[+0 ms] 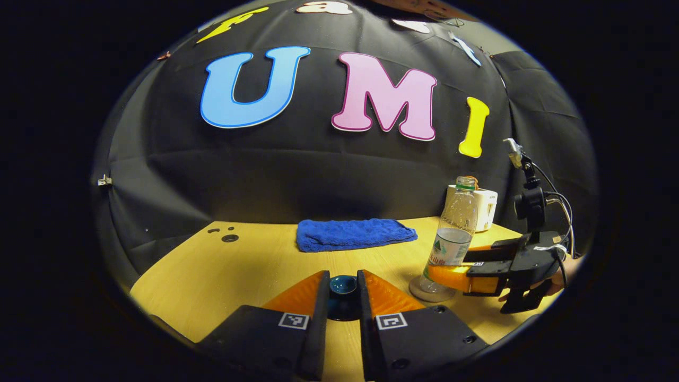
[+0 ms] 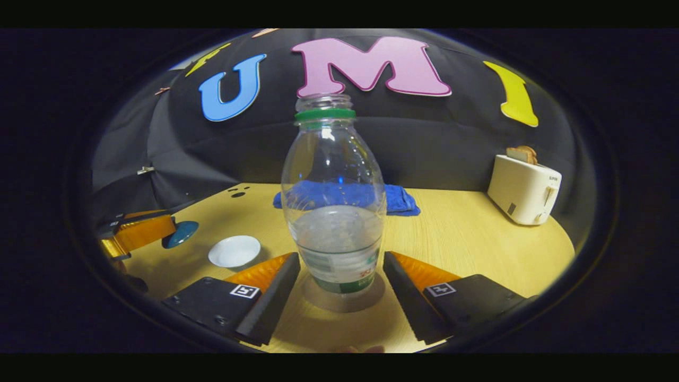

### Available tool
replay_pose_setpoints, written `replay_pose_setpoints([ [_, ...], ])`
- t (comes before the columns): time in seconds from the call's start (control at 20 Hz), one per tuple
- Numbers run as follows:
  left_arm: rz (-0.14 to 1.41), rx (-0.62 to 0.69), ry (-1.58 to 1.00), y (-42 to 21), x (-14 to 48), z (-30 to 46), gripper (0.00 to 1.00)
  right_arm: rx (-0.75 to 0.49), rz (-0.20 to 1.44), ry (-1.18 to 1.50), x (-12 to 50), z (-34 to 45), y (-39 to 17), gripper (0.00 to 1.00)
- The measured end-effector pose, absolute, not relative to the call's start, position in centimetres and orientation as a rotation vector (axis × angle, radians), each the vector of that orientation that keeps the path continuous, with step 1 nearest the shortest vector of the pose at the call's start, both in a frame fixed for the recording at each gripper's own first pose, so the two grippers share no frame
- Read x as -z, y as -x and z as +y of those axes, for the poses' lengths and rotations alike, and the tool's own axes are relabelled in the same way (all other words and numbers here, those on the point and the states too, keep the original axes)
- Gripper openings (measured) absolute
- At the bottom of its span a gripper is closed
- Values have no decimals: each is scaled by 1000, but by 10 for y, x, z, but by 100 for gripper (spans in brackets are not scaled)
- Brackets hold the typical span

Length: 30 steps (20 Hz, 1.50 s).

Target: Open the teacup lid with one hand, grasp the water bottle and pour water into the teacup with the other hand; after pouring, place the water bottle on the coaster and then close the teacup lid.

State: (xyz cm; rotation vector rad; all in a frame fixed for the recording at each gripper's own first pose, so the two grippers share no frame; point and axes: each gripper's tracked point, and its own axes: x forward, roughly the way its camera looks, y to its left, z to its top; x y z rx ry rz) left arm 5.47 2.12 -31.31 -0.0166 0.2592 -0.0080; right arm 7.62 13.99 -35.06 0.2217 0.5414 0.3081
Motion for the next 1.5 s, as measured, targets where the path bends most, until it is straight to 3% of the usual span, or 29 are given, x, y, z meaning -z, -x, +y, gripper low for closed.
replay_pose_setpoints([
  [0.5,287,39,25,-90,346,-1,31,-208,602,-207,358,96,-15,98],
  [0.95,311,63,0,-100,365,-7,31,-123,596,-224,356,68,-18,98],
  [1.0,315,65,-5,-101,367,-8,28,-124,594,-221,356,69,-19,98],
  [1.35,328,59,-52,-101,369,-7,34,-138,589,-215,352,74,-22,98],
  [1.5,363,59,-27,-92,370,-6,71,-130,574,-215,341,71,-25,98],
])
